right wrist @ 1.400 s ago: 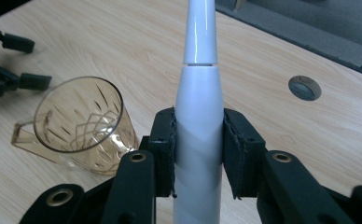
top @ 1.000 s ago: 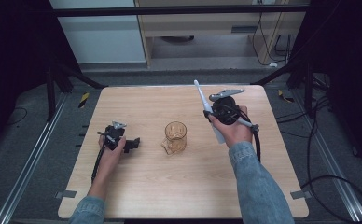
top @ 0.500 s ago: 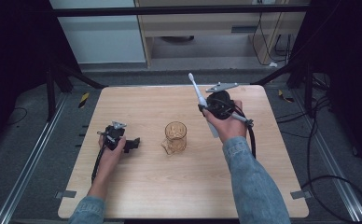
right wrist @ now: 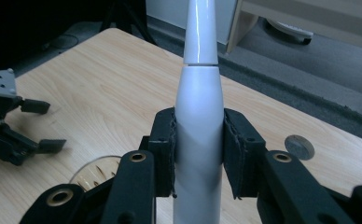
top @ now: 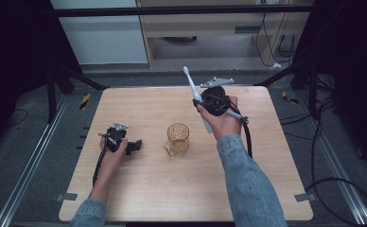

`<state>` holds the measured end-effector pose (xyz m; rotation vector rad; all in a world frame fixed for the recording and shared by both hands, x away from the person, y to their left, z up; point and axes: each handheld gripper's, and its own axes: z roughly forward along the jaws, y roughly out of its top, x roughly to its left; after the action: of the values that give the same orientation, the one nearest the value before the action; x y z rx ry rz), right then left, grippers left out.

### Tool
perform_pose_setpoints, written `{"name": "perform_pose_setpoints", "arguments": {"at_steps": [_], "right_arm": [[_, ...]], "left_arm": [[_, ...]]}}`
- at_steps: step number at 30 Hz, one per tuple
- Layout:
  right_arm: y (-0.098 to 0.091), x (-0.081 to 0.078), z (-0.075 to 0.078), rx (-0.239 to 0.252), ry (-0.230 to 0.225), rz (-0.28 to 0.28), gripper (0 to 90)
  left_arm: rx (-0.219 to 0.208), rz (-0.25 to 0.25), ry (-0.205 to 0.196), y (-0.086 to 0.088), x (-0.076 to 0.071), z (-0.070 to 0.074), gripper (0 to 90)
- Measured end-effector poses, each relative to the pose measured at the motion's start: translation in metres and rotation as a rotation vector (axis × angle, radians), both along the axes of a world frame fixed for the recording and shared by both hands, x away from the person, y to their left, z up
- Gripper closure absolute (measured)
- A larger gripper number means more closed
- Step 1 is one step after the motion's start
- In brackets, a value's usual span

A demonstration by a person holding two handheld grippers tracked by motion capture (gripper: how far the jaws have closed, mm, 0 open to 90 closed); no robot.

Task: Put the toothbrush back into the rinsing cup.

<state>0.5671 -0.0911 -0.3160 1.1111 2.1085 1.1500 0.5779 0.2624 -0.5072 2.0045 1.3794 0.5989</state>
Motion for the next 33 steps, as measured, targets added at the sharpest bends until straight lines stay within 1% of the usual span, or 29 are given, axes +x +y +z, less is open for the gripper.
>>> {"name": "perform_pose_setpoints", "arguments": {"at_steps": [2, 4, 6, 8, 9, 10, 13, 15, 24, 26, 28, 30, 33], "right_arm": [[0.003, 0.001, 0.005, 0.006, -0.005, 0.003, 66.8], [0.004, 0.002, 0.011, 0.000, -0.018, 0.003, 66.8], [0.005, 0.002, 0.015, 0.012, -0.032, 0.000, 66.8], [0.006, 0.002, 0.016, 0.020, -0.032, -0.005, 66.8], [0.008, 0.004, 0.018, 0.029, -0.043, -0.008, 66.8], [0.008, 0.004, 0.019, 0.035, -0.042, -0.009, 66.8], [0.010, 0.005, 0.020, 0.040, -0.053, -0.011, 66.8], [0.011, 0.004, 0.020, 0.051, -0.059, -0.014, 66.8], [0.019, 0.000, 0.022, 0.089, -0.120, -0.041, 66.8], [0.021, 0.000, 0.022, 0.083, -0.132, -0.048, 66.8], [0.023, 0.001, 0.021, 0.077, -0.133, -0.051, 66.8], [0.025, 0.003, 0.019, 0.086, -0.126, -0.053, 66.8], [0.027, 0.002, 0.018, 0.088, -0.123, -0.052, 66.8]], "left_arm": [[0.000, 0.002, 0.000, 0.000, 0.000, 0.000, 0.0], [0.000, 0.002, 0.000, 0.000, 0.000, 0.000, 0.0], [0.001, 0.002, 0.000, 0.000, 0.000, 0.000, 0.0], [0.001, 0.002, 0.000, 0.000, 0.000, 0.000, 0.0], [0.000, 0.002, 0.000, 0.000, 0.000, 0.000, 0.0], [0.000, 0.002, 0.000, 0.000, 0.000, 0.000, 0.0], [0.000, 0.002, 0.000, 0.000, 0.000, 0.000, 0.0], [0.000, 0.002, 0.000, 0.000, 0.000, 0.000, 0.0], [0.000, -0.005, 0.001, 0.001, -0.001, 0.000, 0.0], [0.000, -0.006, 0.001, 0.001, 0.000, 0.000, 0.0], [0.000, -0.007, 0.001, 0.001, 0.000, 0.000, 0.0], [-0.001, -0.007, 0.001, 0.001, 0.000, 0.000, 0.0], [0.000, -0.007, 0.002, 0.001, 0.000, 0.000, 0.0]]}}
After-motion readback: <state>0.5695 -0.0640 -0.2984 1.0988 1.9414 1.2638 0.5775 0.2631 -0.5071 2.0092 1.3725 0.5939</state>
